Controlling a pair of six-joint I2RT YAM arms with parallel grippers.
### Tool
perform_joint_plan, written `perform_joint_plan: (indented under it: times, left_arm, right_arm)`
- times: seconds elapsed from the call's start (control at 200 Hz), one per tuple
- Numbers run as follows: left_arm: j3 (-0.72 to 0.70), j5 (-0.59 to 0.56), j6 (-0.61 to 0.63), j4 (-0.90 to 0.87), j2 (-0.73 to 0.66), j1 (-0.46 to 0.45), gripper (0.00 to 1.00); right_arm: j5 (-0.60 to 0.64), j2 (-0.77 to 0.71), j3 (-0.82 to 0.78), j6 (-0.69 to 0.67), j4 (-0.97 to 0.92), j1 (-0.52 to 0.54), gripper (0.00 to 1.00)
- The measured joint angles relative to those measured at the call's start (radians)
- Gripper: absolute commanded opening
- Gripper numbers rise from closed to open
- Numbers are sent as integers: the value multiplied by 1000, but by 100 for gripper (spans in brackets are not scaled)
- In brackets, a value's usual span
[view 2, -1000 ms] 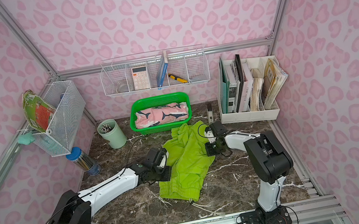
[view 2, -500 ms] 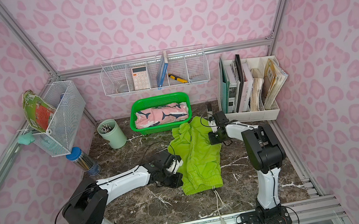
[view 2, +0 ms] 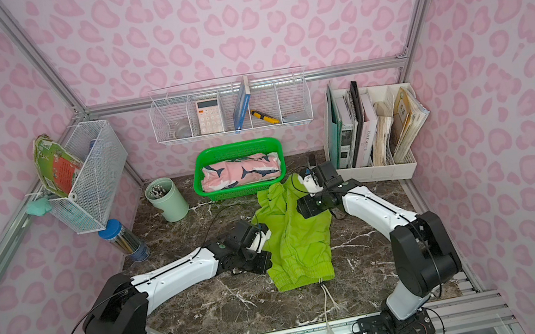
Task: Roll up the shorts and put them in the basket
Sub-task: Adjust the shorts at the center of the board.
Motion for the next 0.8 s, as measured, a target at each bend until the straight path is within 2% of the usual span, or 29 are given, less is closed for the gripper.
perform_joint_plan:
  times: [0.26, 0.39, 0.595, 0.66, 0.8]
  left_arm:
    - [-56, -5, -16, 32, 19, 0, 0]
    - [-73, -6, -32, 51, 30, 0, 0]
    - [-83, -5, -40, 83, 43, 0, 0]
    - [-86, -5, -41, 85, 44, 0, 0]
    - [-87, -3, -51, 96, 62, 0, 0]
  right_arm:
    - [-27, -124, -172, 64, -58, 219, 82]
    - [-38, -156, -250, 137, -50, 278, 82]
    - [-56, -125, -283, 222, -32, 356, 71]
    - [-58, -107, -290, 242, -22, 364, 60]
    - [-69, -81, -292, 271, 3, 370, 24]
